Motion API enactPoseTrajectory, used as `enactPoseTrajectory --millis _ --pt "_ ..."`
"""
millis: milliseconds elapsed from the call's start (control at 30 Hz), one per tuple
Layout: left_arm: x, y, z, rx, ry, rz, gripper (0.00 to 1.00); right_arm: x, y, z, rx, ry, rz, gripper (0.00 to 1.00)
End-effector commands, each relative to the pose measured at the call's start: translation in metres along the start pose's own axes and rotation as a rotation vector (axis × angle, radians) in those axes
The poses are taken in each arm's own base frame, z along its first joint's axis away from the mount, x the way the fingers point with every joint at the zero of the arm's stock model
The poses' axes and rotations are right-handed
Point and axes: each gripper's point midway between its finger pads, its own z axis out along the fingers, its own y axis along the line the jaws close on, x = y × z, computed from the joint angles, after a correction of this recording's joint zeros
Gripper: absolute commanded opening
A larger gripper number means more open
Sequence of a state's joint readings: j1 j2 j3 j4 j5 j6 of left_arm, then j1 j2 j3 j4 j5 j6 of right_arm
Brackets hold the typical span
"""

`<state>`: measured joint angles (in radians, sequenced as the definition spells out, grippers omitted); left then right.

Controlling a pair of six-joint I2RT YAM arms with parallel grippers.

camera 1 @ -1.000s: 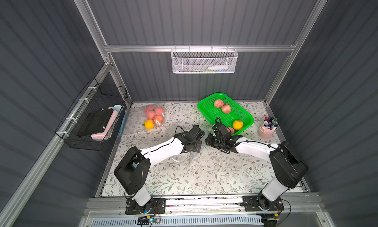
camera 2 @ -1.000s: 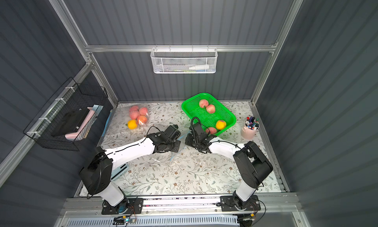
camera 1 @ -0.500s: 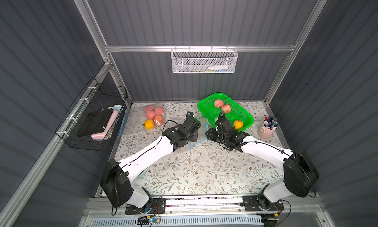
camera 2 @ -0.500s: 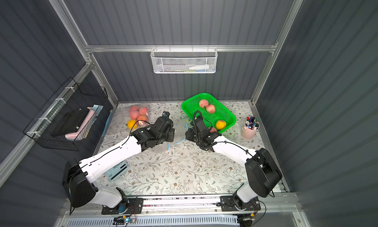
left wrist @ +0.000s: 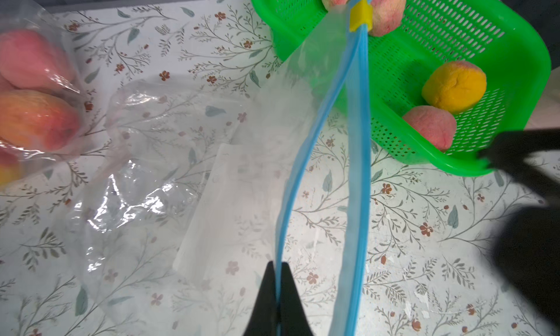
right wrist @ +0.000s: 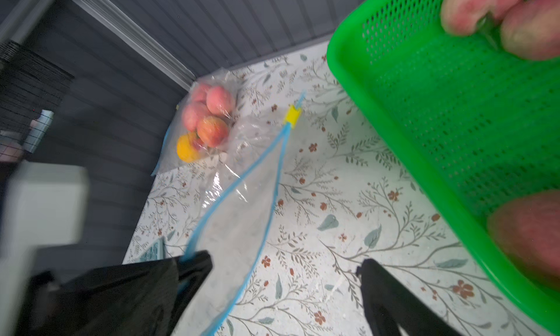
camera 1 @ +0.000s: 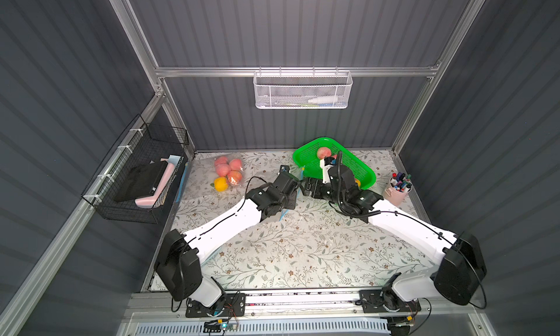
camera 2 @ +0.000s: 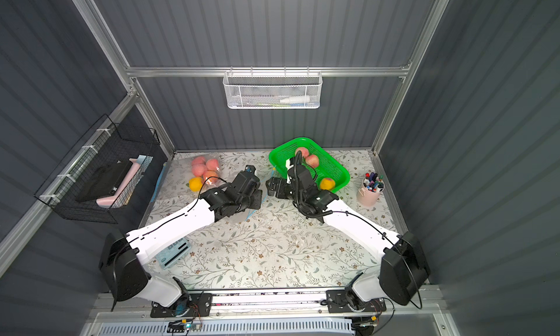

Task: Place the peach in a zip-top bag and seal the zipper
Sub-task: Open the zipper of the food storage bag at the center of the board, then pick up the peach from the basket.

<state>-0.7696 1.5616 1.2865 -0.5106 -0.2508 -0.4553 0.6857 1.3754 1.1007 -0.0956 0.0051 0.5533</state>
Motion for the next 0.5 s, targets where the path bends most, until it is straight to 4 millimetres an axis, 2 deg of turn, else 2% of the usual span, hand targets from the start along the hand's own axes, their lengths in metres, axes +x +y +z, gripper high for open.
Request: enactPoseTrajectory --millis 0,133,233,467 --pt "-0.009 -0.008 0.013 0.072 0.013 -0.036 0.00 -0.025 -0.019 -0.012 0.056 -0.107 -0.025 0.99" --pt "-0.009 -0.007 0.029 0.113 0.038 -0.074 0.00 -0.045 -0.061 -0.012 0.172 -0.141 0.006 0.99" --pt "-0.005 -0.009 0.041 0.161 0.065 -0.105 0.00 -0.058 -0.096 0.002 0.251 -0.138 0.025 0.99" --pt "0.004 -0.012 0.055 0.195 0.089 -0.145 0.00 -0.090 -0.182 0.063 0.488 -0.098 0.072 0.95"
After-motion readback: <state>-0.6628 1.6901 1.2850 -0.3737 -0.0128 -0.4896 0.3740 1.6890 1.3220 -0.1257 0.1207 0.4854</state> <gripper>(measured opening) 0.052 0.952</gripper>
